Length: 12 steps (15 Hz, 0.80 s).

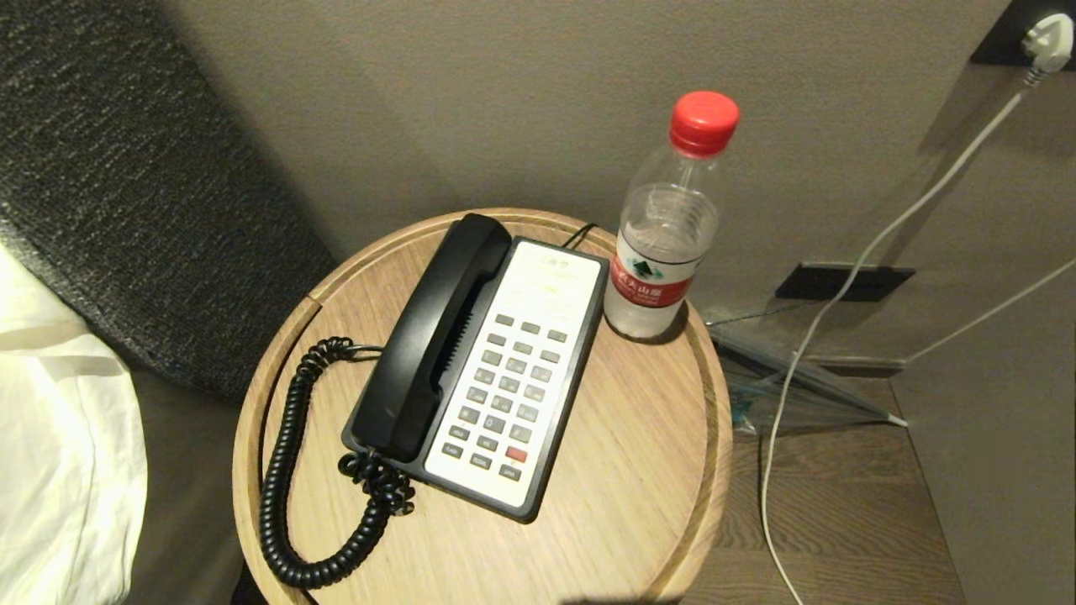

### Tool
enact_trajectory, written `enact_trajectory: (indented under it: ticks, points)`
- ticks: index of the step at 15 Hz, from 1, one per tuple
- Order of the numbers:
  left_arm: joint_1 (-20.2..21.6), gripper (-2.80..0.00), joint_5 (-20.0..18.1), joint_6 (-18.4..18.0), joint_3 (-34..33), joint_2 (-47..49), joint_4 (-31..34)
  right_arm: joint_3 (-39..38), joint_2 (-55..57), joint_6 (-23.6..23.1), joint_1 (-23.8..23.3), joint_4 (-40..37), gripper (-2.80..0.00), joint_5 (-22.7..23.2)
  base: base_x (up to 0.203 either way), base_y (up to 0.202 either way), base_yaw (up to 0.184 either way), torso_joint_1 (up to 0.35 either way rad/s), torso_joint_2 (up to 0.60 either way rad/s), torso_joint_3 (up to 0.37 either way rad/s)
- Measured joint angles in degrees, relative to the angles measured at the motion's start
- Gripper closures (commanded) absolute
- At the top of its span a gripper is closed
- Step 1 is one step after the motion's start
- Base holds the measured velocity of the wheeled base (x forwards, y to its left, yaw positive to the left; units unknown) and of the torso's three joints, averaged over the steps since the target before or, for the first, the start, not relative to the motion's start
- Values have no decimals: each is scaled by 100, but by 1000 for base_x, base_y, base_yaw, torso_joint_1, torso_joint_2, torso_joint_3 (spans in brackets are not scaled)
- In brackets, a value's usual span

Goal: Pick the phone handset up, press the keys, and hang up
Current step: Pick up the desk phone handset

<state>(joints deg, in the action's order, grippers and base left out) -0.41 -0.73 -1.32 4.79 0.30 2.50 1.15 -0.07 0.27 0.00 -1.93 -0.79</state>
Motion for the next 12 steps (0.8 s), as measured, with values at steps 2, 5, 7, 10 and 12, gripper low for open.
enact_trajectory:
  ticks: [2, 5, 7, 10, 12]
  points:
    - [-5, 0, -283, 2, 980, 196, 704, 0, 0, 0, 0, 2, 0, 2, 0, 0, 0, 0, 0, 0]
    - [-5, 0, -1031, 5, 2673, 1171, 2002, 0, 0, 0, 0, 2, 0, 0, 0, 0, 0, 0, 0, 0]
    - [-5, 0, -1455, 8, 3681, 2161, 2455, 0, 0, -2, 0, 0, 0, 0, 0, 0, 0, 0, 0, 0]
    - [-65, 0, -1948, 14, 5273, 3895, 2786, 0, 0, -1, 0, 2, 0, 2, 0, 0, 0, 0, 0, 0]
    - [-283, 0, -2157, 74, 6230, 5024, 2961, 0, 0, 0, 0, 2, 0, 2, 0, 0, 0, 0, 0, 0]
